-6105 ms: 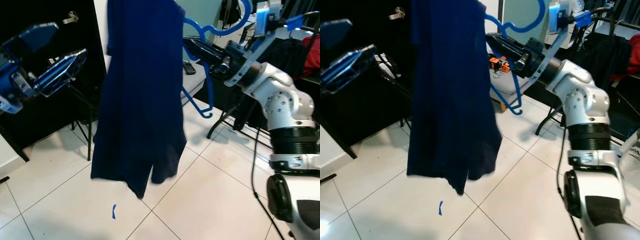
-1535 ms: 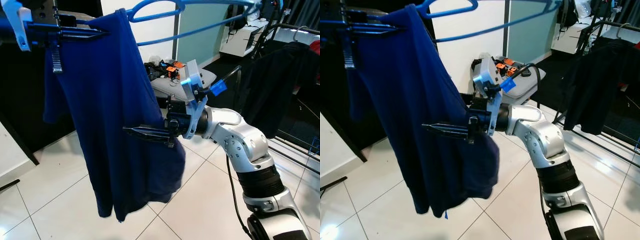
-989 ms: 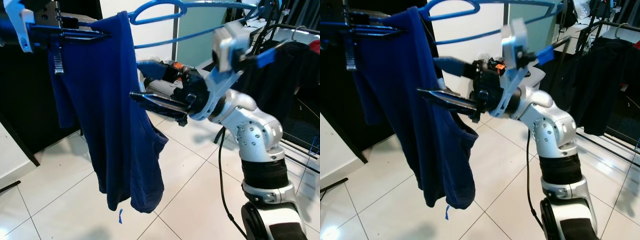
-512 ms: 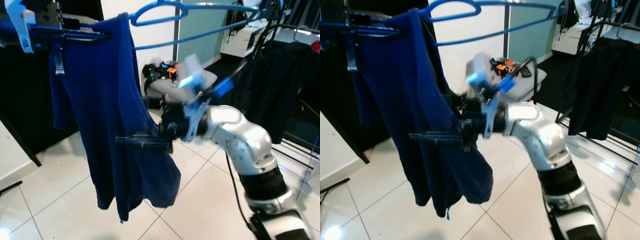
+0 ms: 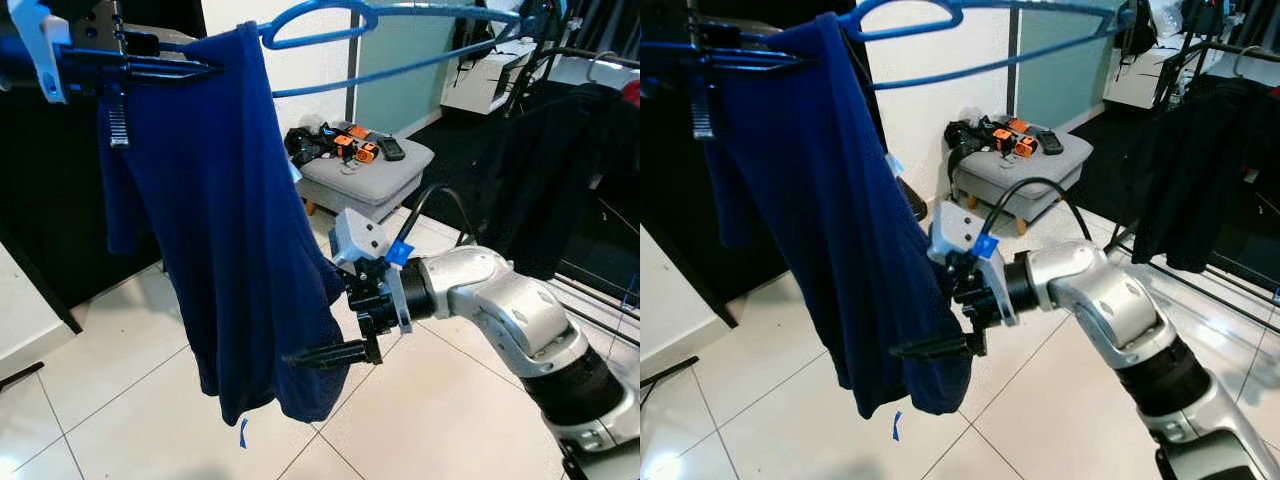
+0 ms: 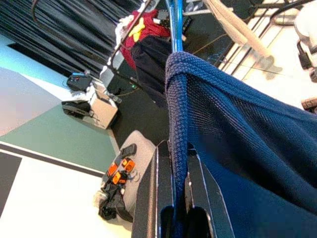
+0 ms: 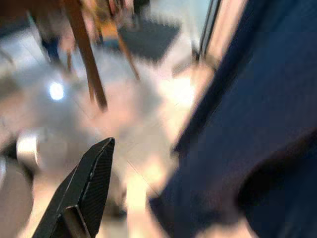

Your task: Hang hanger

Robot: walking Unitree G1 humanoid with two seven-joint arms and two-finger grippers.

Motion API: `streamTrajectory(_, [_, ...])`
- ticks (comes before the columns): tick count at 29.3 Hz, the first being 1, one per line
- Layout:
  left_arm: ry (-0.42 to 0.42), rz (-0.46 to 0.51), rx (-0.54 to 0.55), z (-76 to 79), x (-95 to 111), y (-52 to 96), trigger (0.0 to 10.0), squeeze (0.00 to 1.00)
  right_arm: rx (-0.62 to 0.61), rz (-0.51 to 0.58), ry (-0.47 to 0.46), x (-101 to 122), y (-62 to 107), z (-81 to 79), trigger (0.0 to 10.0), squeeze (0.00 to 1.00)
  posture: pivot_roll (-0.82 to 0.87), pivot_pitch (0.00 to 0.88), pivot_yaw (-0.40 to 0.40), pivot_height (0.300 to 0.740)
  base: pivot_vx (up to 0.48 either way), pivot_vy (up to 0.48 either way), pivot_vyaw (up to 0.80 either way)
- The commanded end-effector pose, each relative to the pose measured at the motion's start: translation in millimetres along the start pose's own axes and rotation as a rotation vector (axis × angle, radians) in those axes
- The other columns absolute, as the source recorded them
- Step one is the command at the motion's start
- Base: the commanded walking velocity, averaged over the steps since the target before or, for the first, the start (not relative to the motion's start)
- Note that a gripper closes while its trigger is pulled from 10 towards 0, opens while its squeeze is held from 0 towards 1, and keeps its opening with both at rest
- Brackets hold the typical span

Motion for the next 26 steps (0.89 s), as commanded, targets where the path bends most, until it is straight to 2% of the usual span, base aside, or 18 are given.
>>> streamTrajectory(1, [-0.022,-0.015,0.027,-4.1,4.1,12.2,0.0,0.0,0.026,-0.061,0.002,-11.5,5.9,-8.7,10.0,0.0,-0.01,0.01,0.029,0.74,0.0,0.0,0.0])
streamTrajectory(4, [-0.022,-0.015,0.027,-4.1,4.1,12.2,0.0,0.0,0.026,-0.061,0.002,-11.5,5.9,-8.7,10.0,0.0,-0.01,0.01,0.029,0.74,0.0,0.0,0.0])
streamTrajectory(5, [-0.015,-0.029,0.025,-3.6,1.0,15.1,0.0,0.0,0.024,-0.085,-0.014,-17.4,16.0,-11.8,10.0,0.0,-0.02,0.01,0.028,0.74,0.0,0.0,0.0])
streamTrajectory(6, [-0.015,-0.029,0.025,-3.6,1.0,15.1,0.0,0.0,0.024,-0.085,-0.014,-17.4,16.0,-11.8,10.0,0.0,-0.02,0.01,0.028,0.74,0.0,0.0,0.0])
streamTrajectory(7, [-0.007,-0.045,0.02,-2.7,-2.9,17.1,0.0,0.0,0.019,-0.073,-0.026,-15.5,26.9,-11.7,10.0,0.0,-0.02,0.009,0.028,0.74,0.0,0.0,0.0])
streamTrajectory(9, [-0.007,-0.045,0.02,-2.7,-2.9,17.1,0.0,0.0,0.019,-0.073,-0.026,-15.5,26.9,-11.7,10.0,0.0,-0.02,0.009,0.028,0.74,0.0,0.0,0.0])
streamTrajectory(10, [-0.002,-0.057,0.017,-1.9,-6.4,18.4,0.0,0.0,0.012,-0.04,-0.037,-10.7,37.0,-10.1,10.0,0.0,-0.02,0.008,0.028,0.74,0.0,0.0,0.0])
streamTrajectory(11, [0.001,-0.064,0.014,-1.3,-8.3,18.9,0.0,0.0,0.009,0.012,-0.052,-4.4,46.2,-7.8,8.7,0.0,-0.02,0.007,0.027,0.74,0.0,0.0,0.0])
streamTrajectory(12, [0.001,-0.064,0.014,-1.3,-8.3,18.9,0.0,0.0,0.009,0.012,-0.052,-4.4,46.2,-7.8,8.7,0.0,-0.02,0.007,0.027,0.74,0.0,0.0,0.0])
streamTrajectory(13, [0.003,-0.072,0.014,-1.0,-10.4,19.7,0.0,0.0,-0.009,0.072,-0.059,2.7,55.9,-3.0,1.9,0.0,-0.02,0.008,0.027,0.74,0.0,0.0,0.0])
streamTrajectory(14, [0.006,-0.084,0.013,-0.7,-12.8,21.0,0.0,0.0,-0.023,0.138,-0.074,9.8,65.1,0.9,0.0,0.0,-0.02,0.011,0.028,0.74,0.0,0.0,0.0])
streamTrajectory(15, [0.006,-0.084,0.013,-0.7,-12.8,21.0,0.0,0.0,-0.023,0.138,-0.074,9.8,65.1,0.9,0.0,0.0,-0.02,0.011,0.028,0.74,0.0,0.0,0.0])
streamTrajectory(17, [0.016,-0.111,0.013,-0.3,-18.7,24.8,0.0,0.0,-0.067,0.241,-0.082,21.6,82.1,9.1,0.0,0.0,-0.01,0.014,0.03,0.74,0.0,0.0,0.0])
streamTrajectory(18, [0.016,-0.111,0.013,-0.3,-18.7,24.8,0.0,0.0,-0.067,0.241,-0.082,21.6,82.1,9.1,0.0,0.0,-0.01,0.014,0.03,0.74,0.0,0.0,0.0])
streamTrajectory(21, [0.06,-0.144,0.007,1.1,-28.8,33.9,0.0,0.0,-0.118,0.327,-0.069,31.2,107.1,16.0,0.0,0.0,-0.01,0.02,0.032,0.74,0.0,0.0,0.0])
streamTrajectory(23, [0.06,-0.144,0.007,1.1,-28.8,33.9,0.0,0.0,-0.118,0.327,-0.069,31.2,107.1,16.0,0.0,0.0,-0.01,0.02,0.032,0.74,0.0,0.0,0.0])
streamTrajectory(25, [0.089,-0.157,0.008,1.4,-33.3,40.1,0.0,0.0,-0.137,0.34,-0.063,33.0,118.1,17.7,0.0,0.0,-0.01,0.024,0.031,0.74,0.0,0.0,0.0])
streamTrajectory(26, [0.089,-0.157,0.008,1.4,-33.3,40.1,0.0,0.0,-0.137,0.34,-0.063,33.0,118.1,17.7,0.0,0.0,-0.01,0.024,0.031,0.74,0.0,0.0,0.0])
Point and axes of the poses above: a point about 5 cm out from each wrist's last joint towards the gripper, its own y axis pointing back from the gripper into the wrist, its own x axis along the axis of the wrist's last joint, z = x × y, the point moved 3 cm from there along -y, pointing out of the wrist towards the gripper, and after that the axes turned 14 degrees about y, right-handed, at the moved point
